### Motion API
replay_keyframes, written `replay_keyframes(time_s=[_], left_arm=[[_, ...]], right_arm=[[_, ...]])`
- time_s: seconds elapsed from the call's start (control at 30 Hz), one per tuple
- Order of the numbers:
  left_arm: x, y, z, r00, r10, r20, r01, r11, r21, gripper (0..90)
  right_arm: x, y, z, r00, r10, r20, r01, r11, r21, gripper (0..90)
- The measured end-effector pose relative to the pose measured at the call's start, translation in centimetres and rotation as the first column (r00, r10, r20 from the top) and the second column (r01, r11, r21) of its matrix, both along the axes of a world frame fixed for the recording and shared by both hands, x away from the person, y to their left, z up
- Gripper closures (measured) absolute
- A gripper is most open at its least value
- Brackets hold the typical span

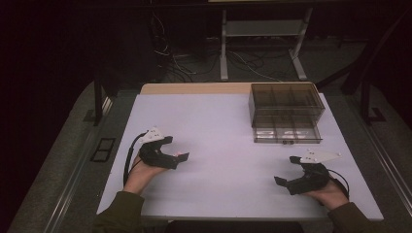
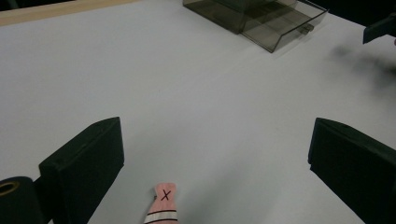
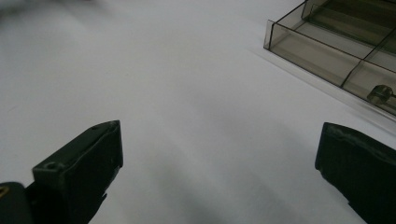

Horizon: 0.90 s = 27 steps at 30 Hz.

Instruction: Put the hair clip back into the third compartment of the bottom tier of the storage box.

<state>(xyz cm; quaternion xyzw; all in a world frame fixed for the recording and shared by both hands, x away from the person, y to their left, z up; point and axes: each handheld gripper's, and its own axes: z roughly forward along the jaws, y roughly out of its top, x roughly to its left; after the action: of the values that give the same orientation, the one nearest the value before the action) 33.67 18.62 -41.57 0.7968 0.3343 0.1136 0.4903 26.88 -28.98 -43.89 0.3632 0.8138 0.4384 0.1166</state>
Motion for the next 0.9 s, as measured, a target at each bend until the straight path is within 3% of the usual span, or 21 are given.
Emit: replay_keyframes(time_s=[0.23,0.27,0.9], left_arm=[[0.4,0.3,-0.1,0.9993,0.029,0.023,-0.029,0.9996,-0.001,5.3],[0.5,0.4,-0.1,0.9990,0.034,0.029,-0.035,0.9993,0.013,5.8],[0.8,1.5,-0.4,0.9978,0.064,0.019,-0.065,0.9978,0.016,21.8]], right_arm=[[0.0,0.0,0.0,1.0000,0.001,-0.002,-0.001,1.0000,0.000,0.2],[0.0,0.0,0.0,1.0000,0.003,-0.002,-0.003,1.0000,0.000,0.2],[0.0,0.1,0.0,0.9999,0.014,-0.001,-0.014,0.9999,-0.003,0.2]])
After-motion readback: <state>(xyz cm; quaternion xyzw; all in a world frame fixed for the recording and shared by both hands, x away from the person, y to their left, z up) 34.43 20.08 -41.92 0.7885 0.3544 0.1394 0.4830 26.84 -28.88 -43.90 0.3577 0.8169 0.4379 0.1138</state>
